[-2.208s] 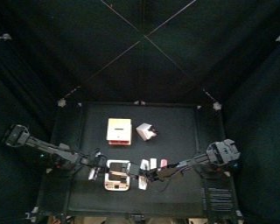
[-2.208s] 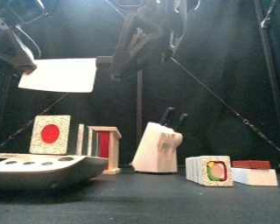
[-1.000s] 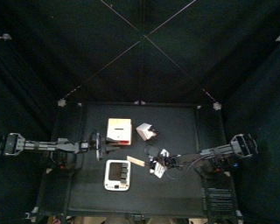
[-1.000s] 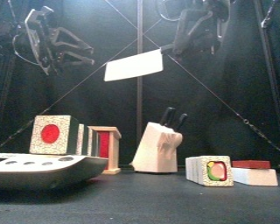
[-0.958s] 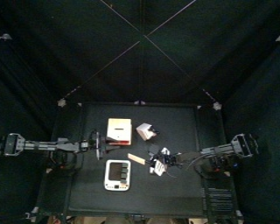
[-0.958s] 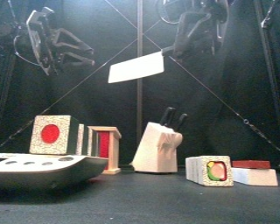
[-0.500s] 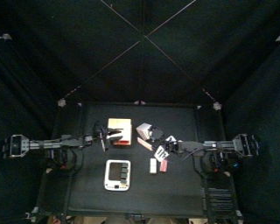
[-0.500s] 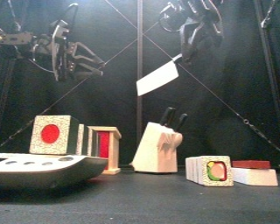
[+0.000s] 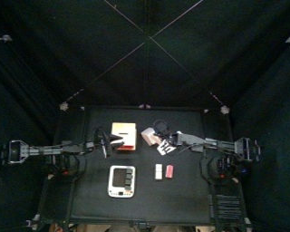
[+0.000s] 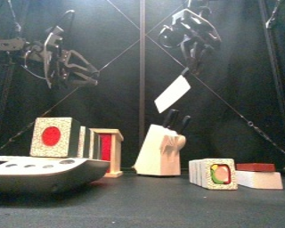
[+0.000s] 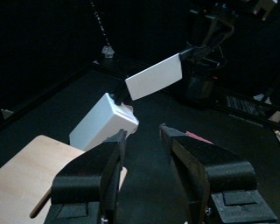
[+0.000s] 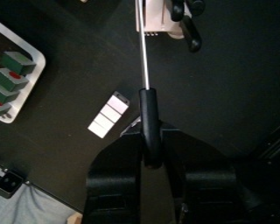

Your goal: Put cleaver in holder

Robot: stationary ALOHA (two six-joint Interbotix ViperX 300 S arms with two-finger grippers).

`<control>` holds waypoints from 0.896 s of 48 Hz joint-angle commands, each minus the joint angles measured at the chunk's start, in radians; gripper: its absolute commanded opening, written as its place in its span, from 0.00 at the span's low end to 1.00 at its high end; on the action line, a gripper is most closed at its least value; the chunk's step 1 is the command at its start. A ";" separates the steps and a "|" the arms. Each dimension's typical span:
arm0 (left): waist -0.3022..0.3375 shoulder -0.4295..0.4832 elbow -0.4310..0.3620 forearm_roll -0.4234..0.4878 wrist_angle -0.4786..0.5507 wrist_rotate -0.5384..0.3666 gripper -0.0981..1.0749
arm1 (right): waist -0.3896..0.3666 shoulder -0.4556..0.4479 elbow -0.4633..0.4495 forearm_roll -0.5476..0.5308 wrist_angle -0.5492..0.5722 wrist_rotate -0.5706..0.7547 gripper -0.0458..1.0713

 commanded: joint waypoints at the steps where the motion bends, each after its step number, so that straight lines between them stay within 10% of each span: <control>1: 0.005 -0.002 -0.008 -0.002 -0.003 0.002 0.74 | -0.014 0.002 -0.041 0.034 0.011 -0.034 0.49; 43: 0.005 -0.002 0.002 -0.002 0.011 0.002 0.74 | -0.063 0.083 -0.026 0.067 0.043 -0.106 0.49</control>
